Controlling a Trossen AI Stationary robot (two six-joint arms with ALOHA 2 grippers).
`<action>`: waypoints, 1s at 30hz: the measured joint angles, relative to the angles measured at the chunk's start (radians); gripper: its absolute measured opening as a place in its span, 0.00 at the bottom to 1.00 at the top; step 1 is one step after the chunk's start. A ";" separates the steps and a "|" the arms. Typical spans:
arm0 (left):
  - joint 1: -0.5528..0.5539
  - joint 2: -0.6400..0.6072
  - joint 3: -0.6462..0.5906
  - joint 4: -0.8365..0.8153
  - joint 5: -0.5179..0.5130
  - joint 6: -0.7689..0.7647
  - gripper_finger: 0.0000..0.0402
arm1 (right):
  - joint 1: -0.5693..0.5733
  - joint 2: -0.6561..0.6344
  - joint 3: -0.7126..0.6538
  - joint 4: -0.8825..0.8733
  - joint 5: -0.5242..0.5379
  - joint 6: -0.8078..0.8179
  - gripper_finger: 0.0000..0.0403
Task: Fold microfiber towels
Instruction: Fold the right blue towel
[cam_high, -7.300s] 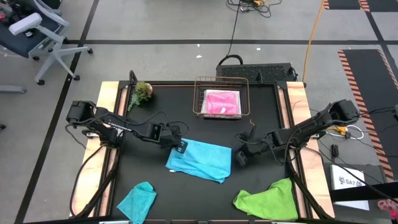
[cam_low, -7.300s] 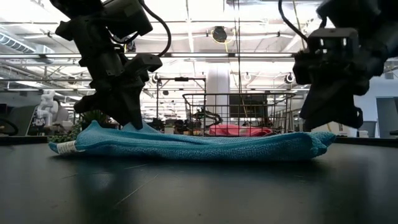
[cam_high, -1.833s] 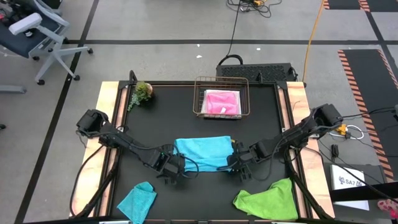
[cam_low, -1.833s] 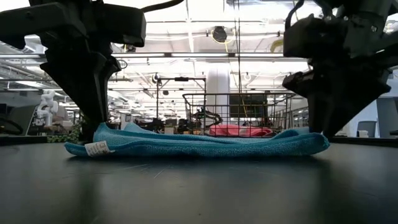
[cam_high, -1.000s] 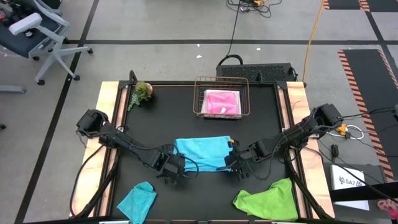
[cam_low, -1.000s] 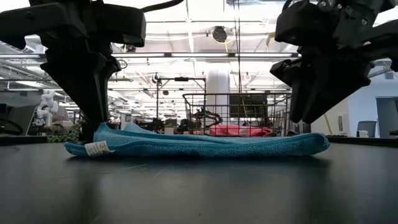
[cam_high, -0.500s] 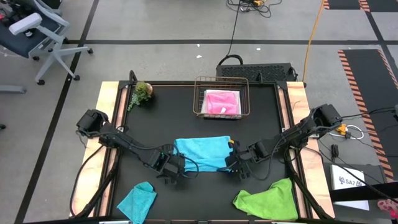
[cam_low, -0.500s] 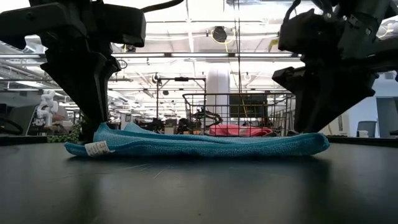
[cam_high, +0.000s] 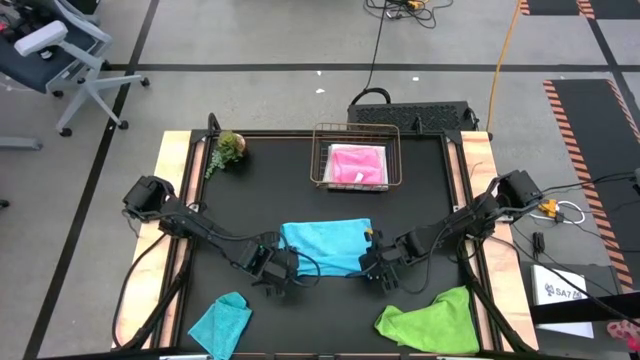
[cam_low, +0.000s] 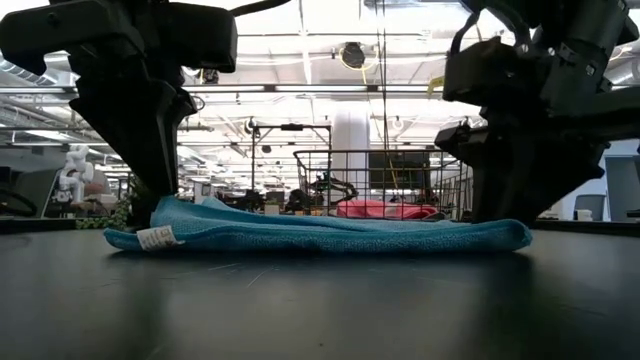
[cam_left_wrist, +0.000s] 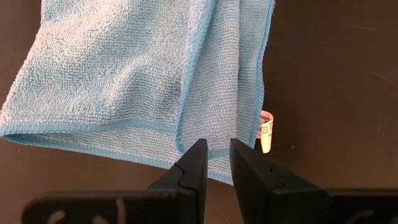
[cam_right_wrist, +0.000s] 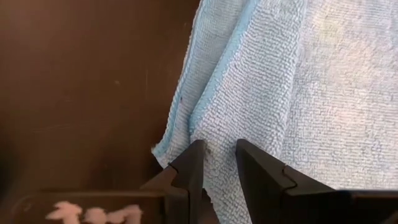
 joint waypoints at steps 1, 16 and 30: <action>0.000 0.000 0.000 0.000 0.000 0.000 0.18 | 0.000 0.001 0.000 -0.001 0.000 0.000 0.21; 0.000 0.000 0.000 0.000 0.000 0.000 0.18 | -0.003 0.002 0.000 0.000 0.025 0.045 0.16; 0.017 0.000 0.000 -0.159 -0.007 -0.075 0.18 | -0.002 0.002 0.000 0.000 0.003 0.124 0.01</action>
